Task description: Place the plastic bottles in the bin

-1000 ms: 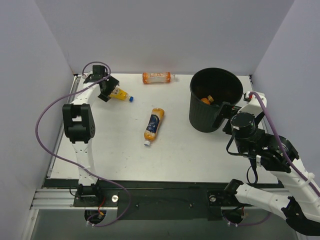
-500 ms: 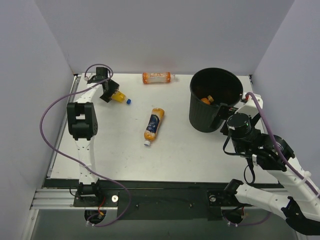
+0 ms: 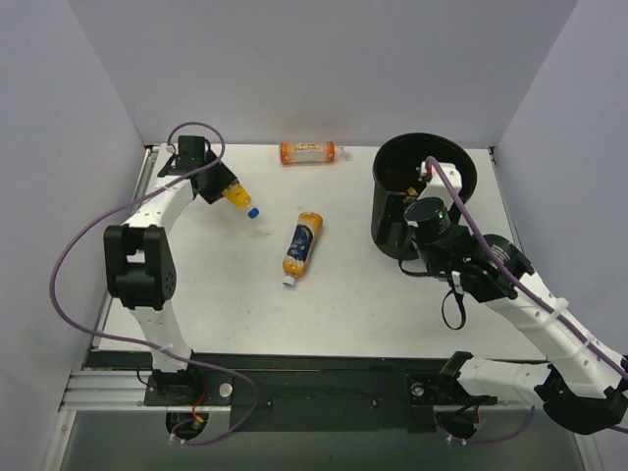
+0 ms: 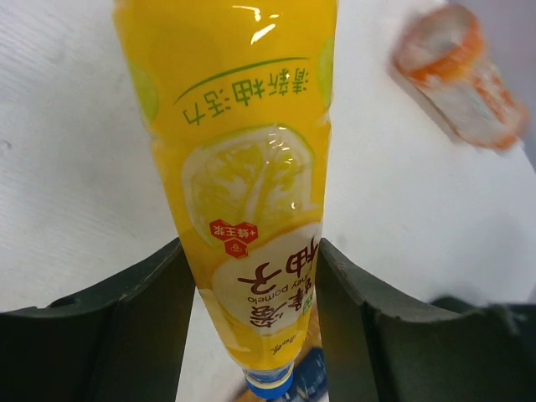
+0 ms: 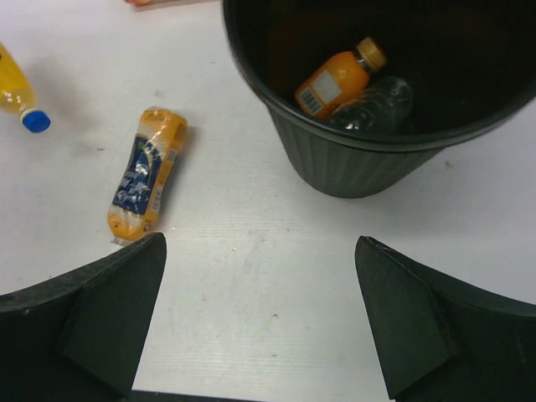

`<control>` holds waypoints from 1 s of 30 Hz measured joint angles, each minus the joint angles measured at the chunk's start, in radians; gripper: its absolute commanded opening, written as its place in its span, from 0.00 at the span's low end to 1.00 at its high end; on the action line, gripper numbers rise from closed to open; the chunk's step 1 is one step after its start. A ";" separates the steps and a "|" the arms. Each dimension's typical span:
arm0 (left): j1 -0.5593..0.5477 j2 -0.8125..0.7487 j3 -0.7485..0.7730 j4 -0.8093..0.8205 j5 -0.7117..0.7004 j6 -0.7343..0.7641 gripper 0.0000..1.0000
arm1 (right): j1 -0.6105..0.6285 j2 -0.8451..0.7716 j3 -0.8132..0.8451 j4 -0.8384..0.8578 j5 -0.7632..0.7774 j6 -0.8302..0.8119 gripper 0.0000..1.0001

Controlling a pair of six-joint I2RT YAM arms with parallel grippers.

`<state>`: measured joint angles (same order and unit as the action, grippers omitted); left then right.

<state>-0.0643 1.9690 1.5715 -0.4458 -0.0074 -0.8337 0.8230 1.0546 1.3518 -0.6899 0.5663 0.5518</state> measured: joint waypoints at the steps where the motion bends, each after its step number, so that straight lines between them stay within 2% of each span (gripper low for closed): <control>1: -0.002 -0.044 -0.014 0.002 0.038 0.014 0.45 | 0.006 0.019 0.014 0.009 -0.020 -0.009 0.89; 7: -0.094 -0.320 -0.117 0.048 0.283 0.097 0.44 | 0.072 0.172 0.134 0.054 -0.121 -0.099 0.90; 10: -0.141 -0.421 -0.187 0.084 0.426 0.096 0.42 | 0.083 0.247 0.180 0.059 -0.157 -0.136 0.90; 13: -0.175 -0.488 -0.259 0.132 0.505 0.073 0.40 | 0.083 0.293 0.186 0.071 -0.227 -0.151 0.90; 20: -0.276 -0.592 -0.441 0.234 0.566 -0.020 0.39 | 0.083 0.349 0.182 0.150 -0.349 -0.129 0.90; 25: -0.327 -0.621 -0.476 0.268 0.569 -0.054 0.38 | 0.083 0.374 0.160 0.231 -0.407 -0.080 0.90; 30: -0.351 -0.660 -0.477 0.286 0.569 -0.071 0.38 | 0.083 0.423 0.133 0.317 -0.488 -0.021 0.84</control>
<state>-0.4156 1.3094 1.0943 -0.1600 0.5613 -0.9051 0.9058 1.4773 1.4849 -0.3729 0.0788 0.5308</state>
